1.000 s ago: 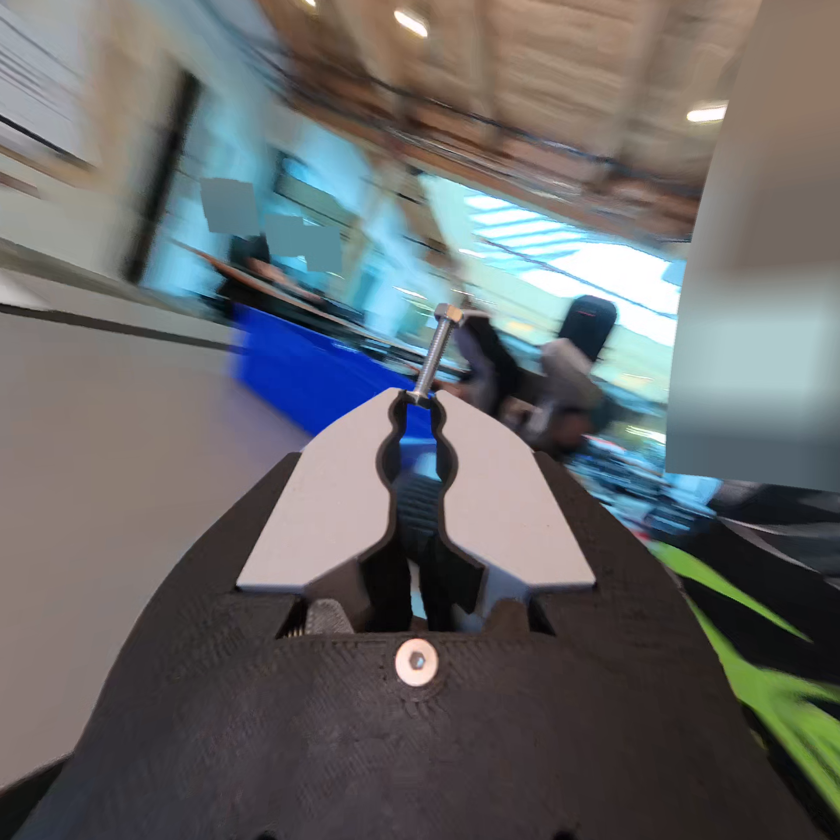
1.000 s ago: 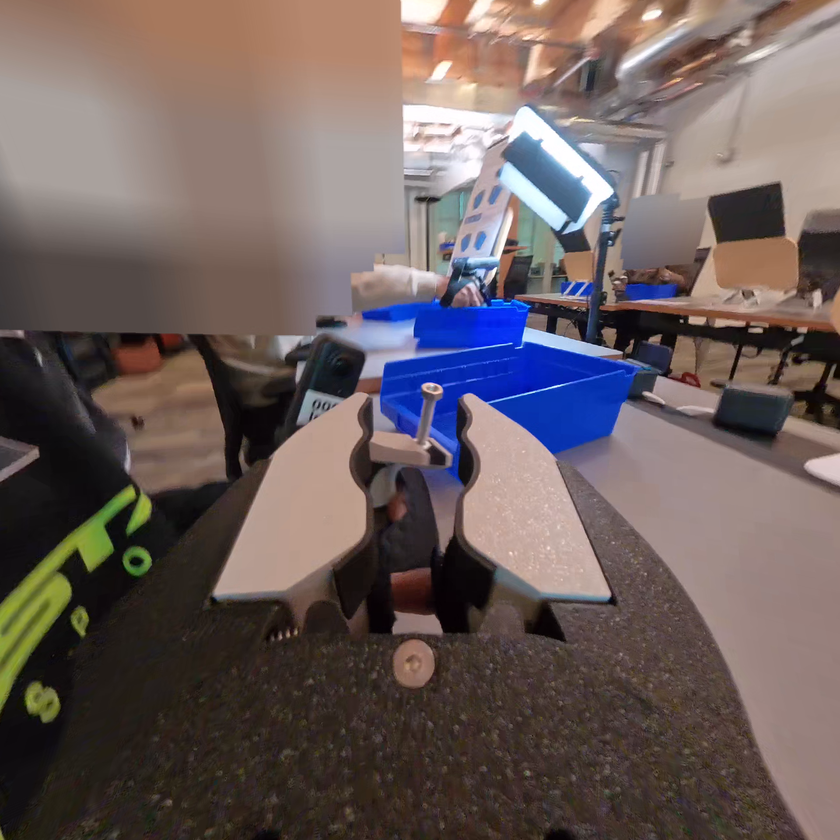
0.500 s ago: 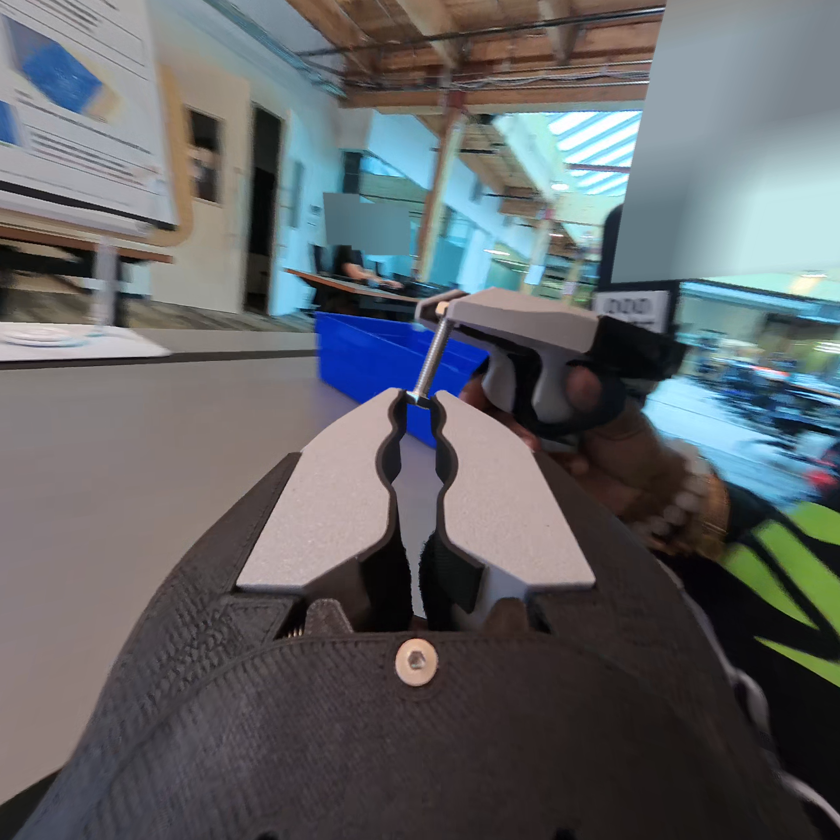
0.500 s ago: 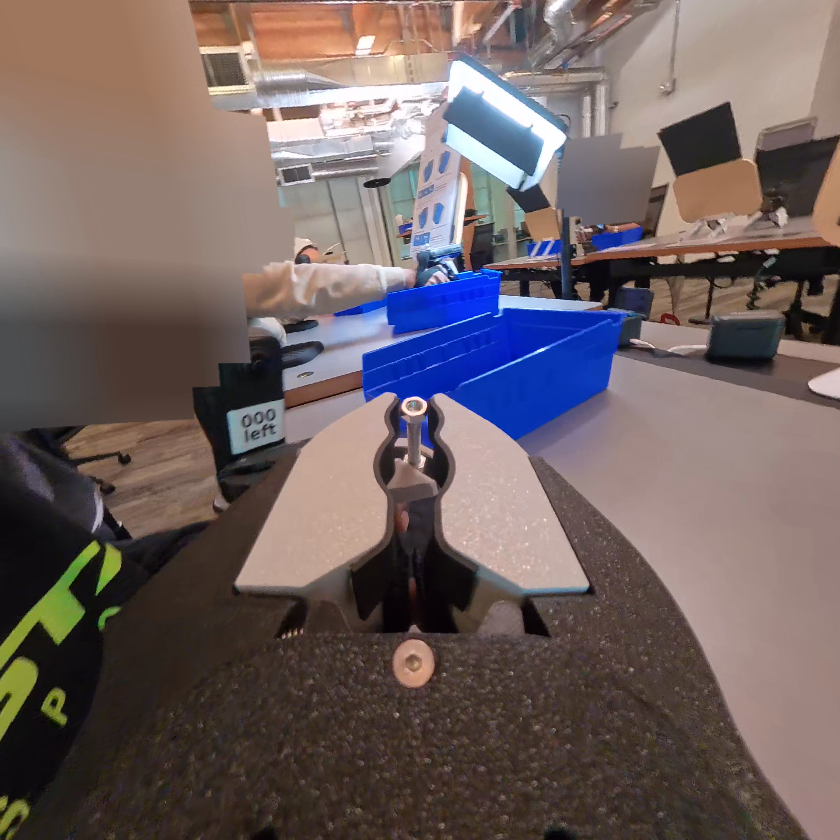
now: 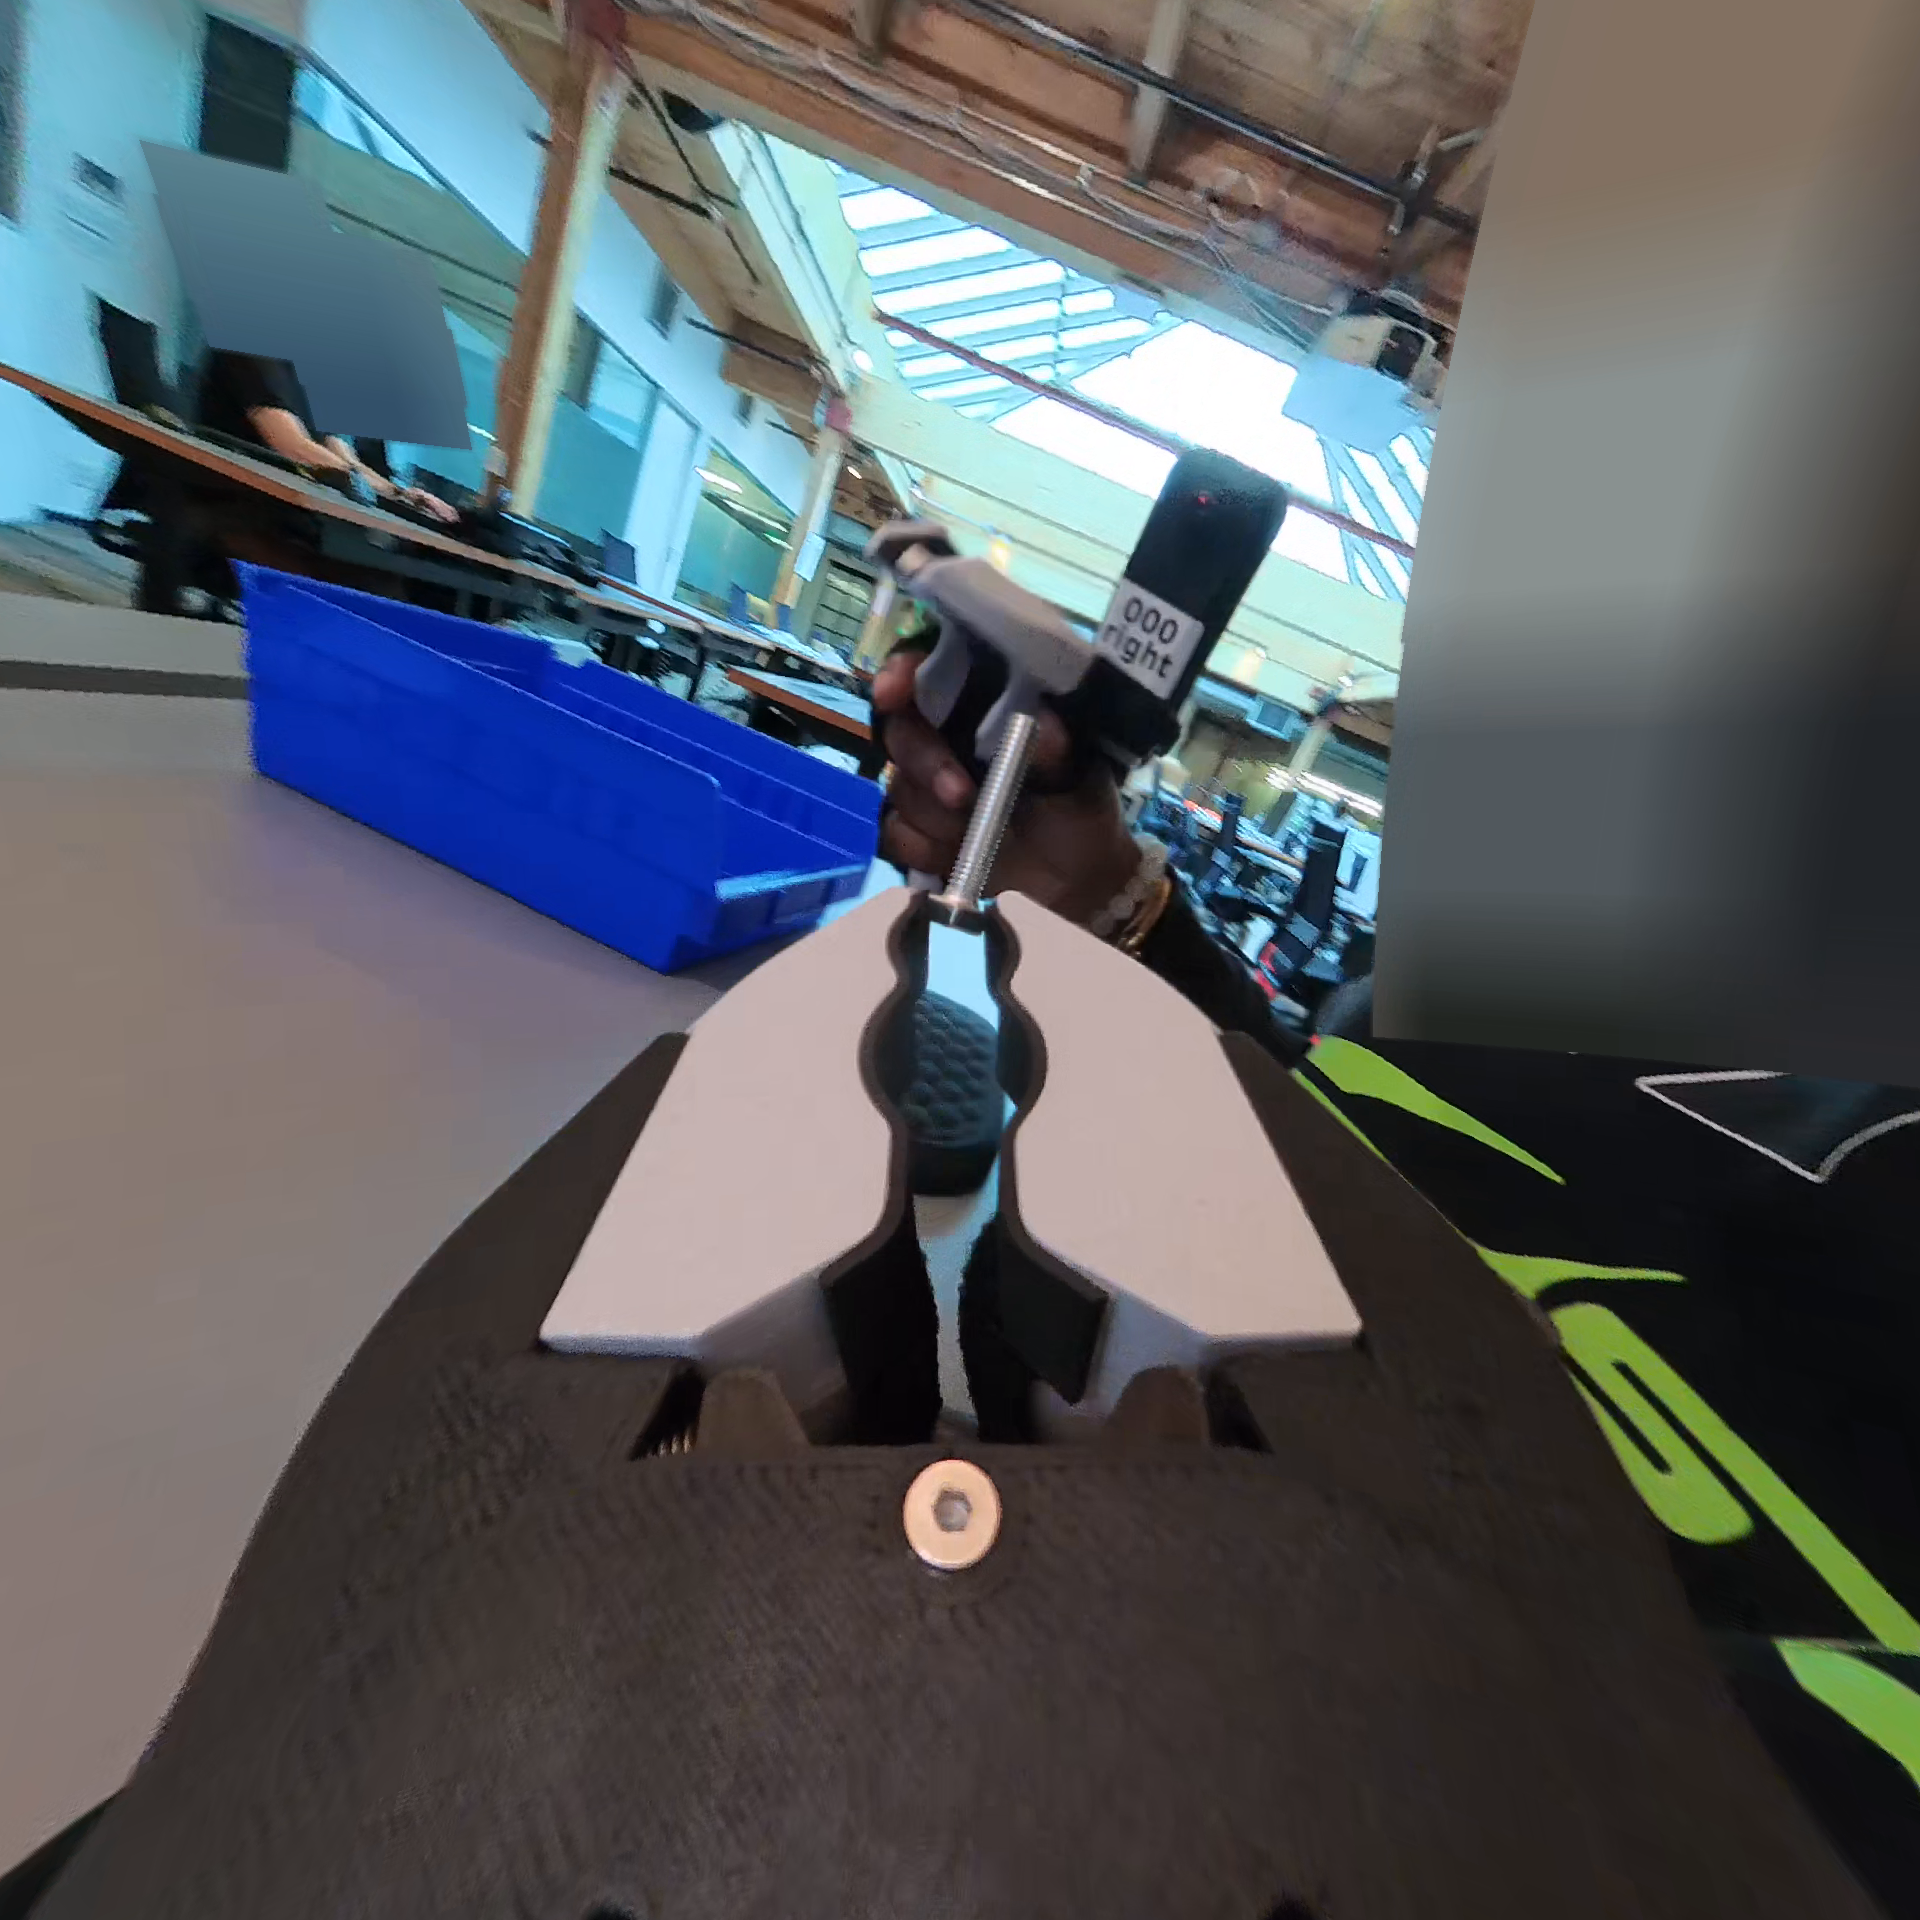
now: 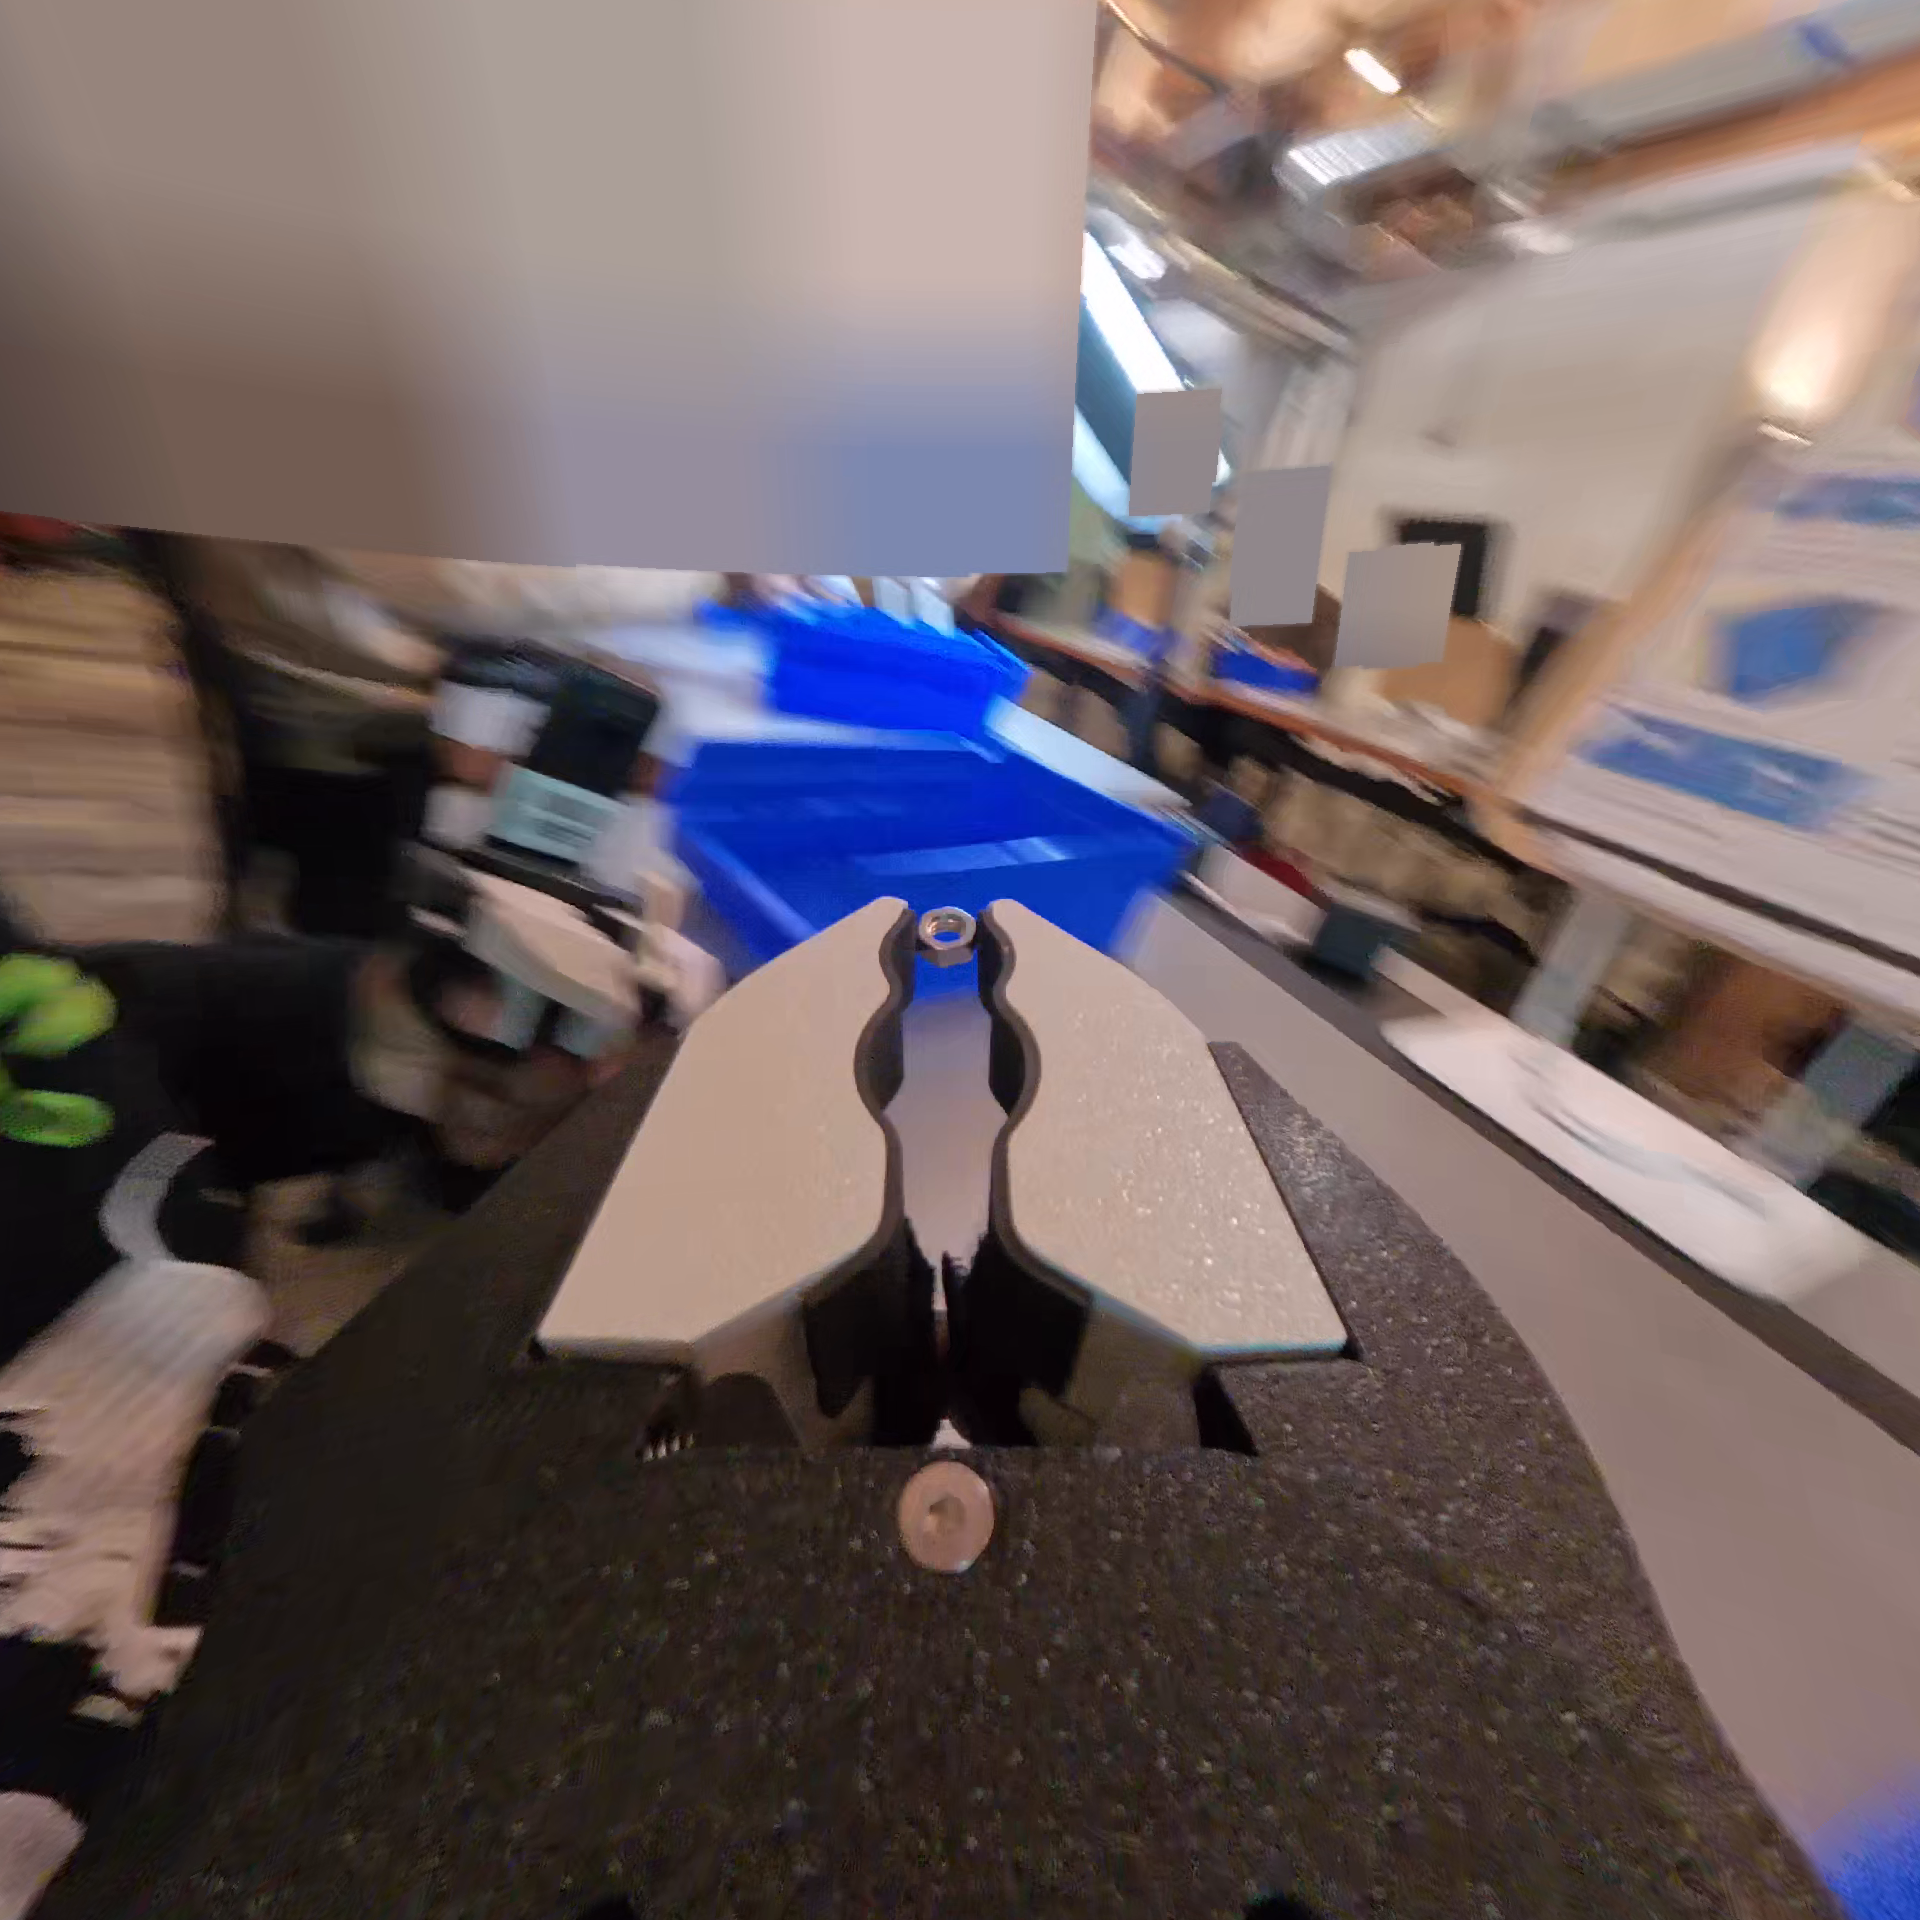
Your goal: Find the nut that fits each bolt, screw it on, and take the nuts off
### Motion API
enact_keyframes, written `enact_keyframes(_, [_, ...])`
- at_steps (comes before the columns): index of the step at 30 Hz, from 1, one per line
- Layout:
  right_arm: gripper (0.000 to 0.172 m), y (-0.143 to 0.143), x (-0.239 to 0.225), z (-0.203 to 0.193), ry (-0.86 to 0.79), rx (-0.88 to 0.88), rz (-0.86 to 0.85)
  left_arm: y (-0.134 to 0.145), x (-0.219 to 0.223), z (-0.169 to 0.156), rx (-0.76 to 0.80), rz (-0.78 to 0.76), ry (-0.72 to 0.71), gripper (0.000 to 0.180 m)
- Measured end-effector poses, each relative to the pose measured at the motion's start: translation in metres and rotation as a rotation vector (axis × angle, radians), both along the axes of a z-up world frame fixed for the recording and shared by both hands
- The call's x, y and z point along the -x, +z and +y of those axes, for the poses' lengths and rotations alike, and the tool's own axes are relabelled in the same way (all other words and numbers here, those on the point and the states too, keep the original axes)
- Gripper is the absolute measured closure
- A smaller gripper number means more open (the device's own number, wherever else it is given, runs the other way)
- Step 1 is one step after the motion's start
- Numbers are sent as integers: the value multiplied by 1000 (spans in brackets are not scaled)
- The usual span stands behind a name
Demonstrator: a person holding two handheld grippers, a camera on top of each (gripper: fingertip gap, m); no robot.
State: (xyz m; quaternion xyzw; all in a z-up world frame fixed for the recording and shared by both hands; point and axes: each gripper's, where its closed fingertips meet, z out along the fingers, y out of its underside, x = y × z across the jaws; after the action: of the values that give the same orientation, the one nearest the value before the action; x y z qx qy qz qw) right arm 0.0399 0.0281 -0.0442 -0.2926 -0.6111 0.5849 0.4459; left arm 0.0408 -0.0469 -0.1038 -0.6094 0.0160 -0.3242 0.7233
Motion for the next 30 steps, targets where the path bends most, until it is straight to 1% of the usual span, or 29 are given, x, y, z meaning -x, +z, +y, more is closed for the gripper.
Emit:
enact_keyframes(3, [161, -32, -3, 97, -412, -119, -222, 3, 11, -2, -32, -29, 76, 171])
enact_keyframes(4, [160, -44, -10, 127, -522, -153, -307, 4, 14, -2, -39, -37, 90, 170])
enact_keyframes(5, [160, -58, -17, 152, -601, -185, -398, 4, 16, -3, -42, -44, 98, 170])
enact_keyframes(7, [160, -85, -30, 188, -682, -215, -576, 3, 16, -2, -36, -47, 100, 170])
enact_keyframes(9, [160, -113, -37, 208, -685, -222, -748, 2, 16, -1, -27, -34, 110, 170])
enact_keyframes(12, [160, -148, -42, 227, -652, -277, -948, 0, 15, 1, -14, -16, 114, 171])
enact_keyframes(14, [160, -163, -41, 234, -620, -302, -1037, -1, 14, 2, -6, -12, 111, 170])
enact_keyframes(16, [160, -172, -37, 236, -575, -299, -1094, -1, 14, 2, -2, -11, 110, 171])
enact_keyframes(25, [157, -184, -26, 236, -434, -311, -1189, -3, 13, 4, 11, -9, 101, 170])
enact_keyframes(27, [153, -183, -26, 237, -434, -309, -1191, -3, 12, 4, 13, -6, 100, 170])
enact_keyframes(30, [152, -175, -29, 241, -482, -304, -1161, -4, 11, 5, 21, 2, 98, 170])
